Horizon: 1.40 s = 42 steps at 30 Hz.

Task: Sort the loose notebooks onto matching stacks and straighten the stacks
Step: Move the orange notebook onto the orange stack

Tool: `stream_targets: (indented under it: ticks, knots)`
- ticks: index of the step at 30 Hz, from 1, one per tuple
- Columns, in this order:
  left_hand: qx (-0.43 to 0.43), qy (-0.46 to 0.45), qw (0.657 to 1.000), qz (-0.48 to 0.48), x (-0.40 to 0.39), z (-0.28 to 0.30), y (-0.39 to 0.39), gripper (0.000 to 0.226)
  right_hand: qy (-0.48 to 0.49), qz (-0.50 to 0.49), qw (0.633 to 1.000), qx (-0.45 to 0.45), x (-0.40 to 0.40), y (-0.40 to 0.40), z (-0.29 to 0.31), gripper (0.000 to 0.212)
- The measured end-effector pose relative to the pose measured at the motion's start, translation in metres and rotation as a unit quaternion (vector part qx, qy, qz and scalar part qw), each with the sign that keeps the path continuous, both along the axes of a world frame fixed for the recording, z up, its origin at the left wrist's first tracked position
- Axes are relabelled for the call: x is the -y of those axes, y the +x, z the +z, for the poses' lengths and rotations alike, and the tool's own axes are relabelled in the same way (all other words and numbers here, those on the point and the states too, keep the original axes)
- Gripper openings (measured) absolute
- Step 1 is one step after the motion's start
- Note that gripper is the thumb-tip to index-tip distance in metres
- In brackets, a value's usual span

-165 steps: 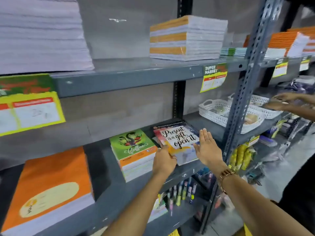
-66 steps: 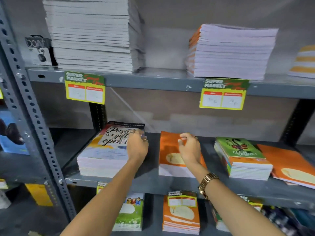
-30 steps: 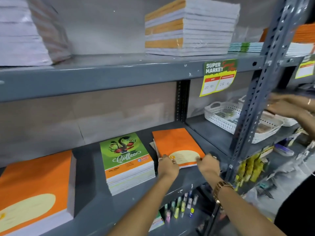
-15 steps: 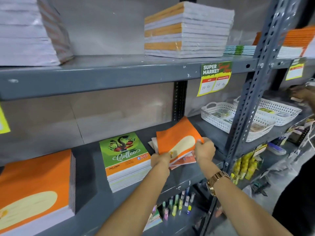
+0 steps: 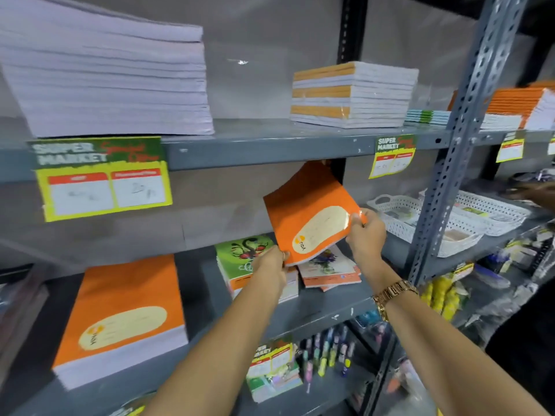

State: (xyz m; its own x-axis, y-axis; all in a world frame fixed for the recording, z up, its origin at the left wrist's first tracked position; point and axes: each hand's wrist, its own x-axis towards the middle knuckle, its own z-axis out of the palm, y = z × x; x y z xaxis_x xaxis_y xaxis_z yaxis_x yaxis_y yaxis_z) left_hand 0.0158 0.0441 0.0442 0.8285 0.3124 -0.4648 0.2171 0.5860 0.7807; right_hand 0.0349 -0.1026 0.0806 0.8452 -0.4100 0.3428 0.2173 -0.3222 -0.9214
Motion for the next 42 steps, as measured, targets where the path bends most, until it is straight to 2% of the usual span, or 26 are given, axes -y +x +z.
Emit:
stream_targets:
  ticks: [5, 10, 16, 21, 25, 28, 31, 33, 38, 40, 42]
  knots:
    - [0.005, 0.004, 0.998, 0.07, -0.06, 0.016, -0.049, 0.028, 0.039, 0.03, 0.999, -0.023, -0.056, -0.026, -0.01, 0.038]
    - [0.011, 0.016, 0.991, 0.131, -0.121, 0.018, -0.09, 0.031, 0.074, 0.099, 0.991, -0.051, -0.121, -0.052, -0.019, 0.021]
    - [-0.016, 0.093, 0.978, 0.184, -0.192, 0.017, -0.138, 0.033, 0.067, 0.164, 0.978, -0.107, -0.199, -0.075, -0.044, 0.033]
    - [-0.032, 0.129, 0.968, 0.214, -0.239, 0.001, -0.168, 0.033, 0.07, 0.216, 0.961, -0.159, -0.241, -0.1, -0.058, 0.018]
    - [-0.073, 0.161, 0.958, 0.224, -0.263, -0.017, -0.18, 0.035, 0.038, 0.227, 0.948, -0.22, -0.262, -0.108, -0.073, 0.03]
    - [-0.111, 0.201, 0.951, 0.205, -0.271, -0.026, -0.191, 0.017, -0.016, 0.225, 0.939, -0.258, -0.266, -0.116, -0.084, 0.032]
    - [-0.133, 0.273, 0.937, 0.174, -0.275, -0.036, -0.195, 0.042, -0.074, 0.213, 0.938, -0.263, -0.262, -0.121, -0.089, 0.017]
    - [-0.15, 0.324, 0.915, 0.19, -0.273, -0.035, -0.195, 0.045, -0.091, 0.207, 0.939, -0.26, -0.26, -0.121, -0.091, 0.022]
    - [-0.156, 0.419, 0.875, 0.185, -0.264, -0.034, -0.19, 0.025, -0.184, 0.222, 0.928, -0.237, -0.255, -0.118, -0.093, 0.028]
    - [-0.156, 0.471, 0.851, 0.175, -0.257, -0.033, -0.19, 0.024, -0.209, 0.197, 0.936, -0.203, -0.251, -0.117, -0.092, 0.024]
    - [-0.14, 0.496, 0.841, 0.163, -0.246, -0.029, -0.186, 0.028, -0.212, 0.175, 0.949, -0.153, -0.243, -0.112, -0.09, 0.018]
